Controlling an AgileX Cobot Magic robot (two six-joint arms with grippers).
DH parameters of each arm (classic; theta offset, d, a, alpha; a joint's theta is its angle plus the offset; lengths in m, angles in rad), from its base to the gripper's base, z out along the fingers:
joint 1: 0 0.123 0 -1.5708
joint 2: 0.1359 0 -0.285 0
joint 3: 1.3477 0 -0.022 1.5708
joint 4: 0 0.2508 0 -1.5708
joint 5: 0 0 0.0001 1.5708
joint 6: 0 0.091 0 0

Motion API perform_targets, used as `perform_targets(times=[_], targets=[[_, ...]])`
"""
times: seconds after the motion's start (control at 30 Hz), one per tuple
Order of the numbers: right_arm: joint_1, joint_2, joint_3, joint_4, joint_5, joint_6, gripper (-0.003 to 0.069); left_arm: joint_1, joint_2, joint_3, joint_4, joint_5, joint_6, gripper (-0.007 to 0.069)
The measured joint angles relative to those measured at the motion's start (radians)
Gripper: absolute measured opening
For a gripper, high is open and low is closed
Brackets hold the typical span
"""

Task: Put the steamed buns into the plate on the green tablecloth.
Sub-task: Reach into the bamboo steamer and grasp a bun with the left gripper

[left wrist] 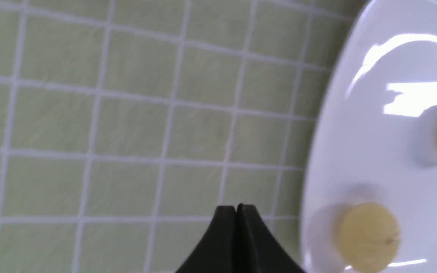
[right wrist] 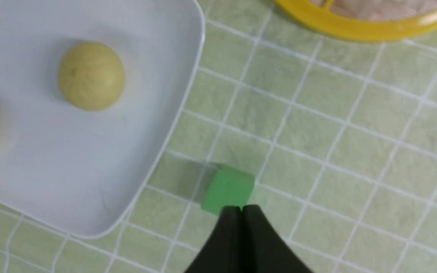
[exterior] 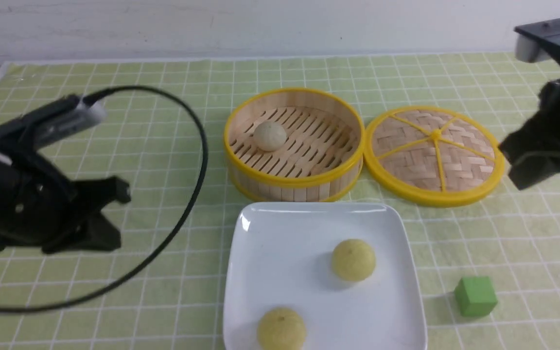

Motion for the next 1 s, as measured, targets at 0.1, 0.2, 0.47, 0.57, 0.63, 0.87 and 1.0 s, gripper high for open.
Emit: perform_targets(times=[0.1,0.2,0.47,0.57,0.63,0.87,1.0], targets=[[0.000,-0.112,0.106,0.000,0.006,0.004,-0.0015,-0.039,0.147,-0.149,-0.098,0.034,0.070,0.0002],[0.000,-0.183,0.206,0.000,0.009,0.003,-0.0015,-0.107,0.279,-0.289,-0.117,0.056,0.095,0.0002],[0.000,-0.264,0.351,-0.003,-0.086,0.003,-0.0013,-0.254,0.664,-0.826,0.028,0.131,-0.028,0.0138],[0.000,-0.264,0.352,0.000,-0.097,0.003,-0.0010,-0.285,0.815,-1.058,0.150,0.196,-0.081,0.0260],[0.000,-0.264,0.353,0.004,-0.101,0.003,-0.0009,-0.298,0.901,-1.189,0.208,0.227,-0.099,0.0335],[0.000,-0.264,0.356,0.046,-0.120,0.003,-0.0005,-0.305,1.100,-1.454,0.264,0.246,-0.117,0.0446],[0.000,-0.264,0.356,0.069,-0.125,0.003,-0.0002,-0.305,1.169,-1.474,0.267,0.232,-0.125,0.0437]])
